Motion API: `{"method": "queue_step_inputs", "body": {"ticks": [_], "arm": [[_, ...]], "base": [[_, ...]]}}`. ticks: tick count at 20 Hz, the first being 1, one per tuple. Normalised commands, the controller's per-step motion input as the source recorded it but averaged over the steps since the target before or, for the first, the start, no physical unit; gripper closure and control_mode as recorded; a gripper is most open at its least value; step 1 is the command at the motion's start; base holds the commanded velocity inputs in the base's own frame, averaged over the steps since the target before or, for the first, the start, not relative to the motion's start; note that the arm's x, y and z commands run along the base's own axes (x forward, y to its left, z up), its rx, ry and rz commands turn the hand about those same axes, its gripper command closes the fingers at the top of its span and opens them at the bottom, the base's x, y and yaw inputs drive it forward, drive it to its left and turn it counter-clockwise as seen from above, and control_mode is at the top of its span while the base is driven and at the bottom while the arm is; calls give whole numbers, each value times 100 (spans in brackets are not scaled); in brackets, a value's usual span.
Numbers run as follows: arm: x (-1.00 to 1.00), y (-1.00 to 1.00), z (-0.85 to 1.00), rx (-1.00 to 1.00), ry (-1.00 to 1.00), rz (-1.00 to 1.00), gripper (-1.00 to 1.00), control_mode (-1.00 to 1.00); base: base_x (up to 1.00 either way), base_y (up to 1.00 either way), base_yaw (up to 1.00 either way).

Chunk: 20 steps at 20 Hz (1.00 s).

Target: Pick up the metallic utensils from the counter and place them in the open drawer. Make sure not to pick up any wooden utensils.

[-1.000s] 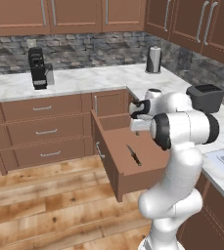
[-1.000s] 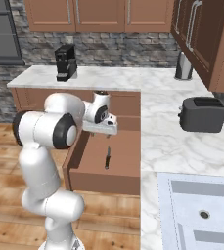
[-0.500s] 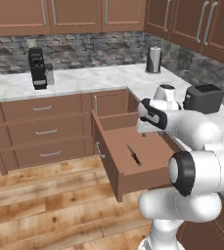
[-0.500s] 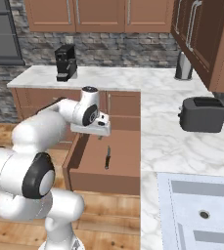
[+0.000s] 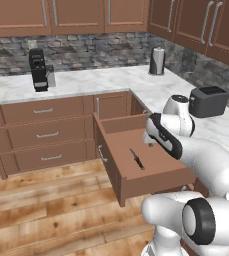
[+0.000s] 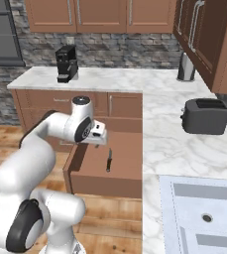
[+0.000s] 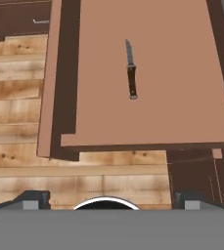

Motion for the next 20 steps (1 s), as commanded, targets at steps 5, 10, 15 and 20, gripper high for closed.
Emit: {"method": "queue_step_inputs", "body": {"ticks": [5, 10, 15, 20], "arm": [[0, 0, 0, 0, 0, 0, -100, -100], [0, 0, 0, 0, 0, 0, -100, 100], [0, 0, 0, 0, 0, 0, -100, 100], [0, 0, 0, 0, 0, 0, -100, 100]], "base": [[0, 0, 0], [-13, 0, 0], [-100, 54, 11], [-83, 100, 46]]}}
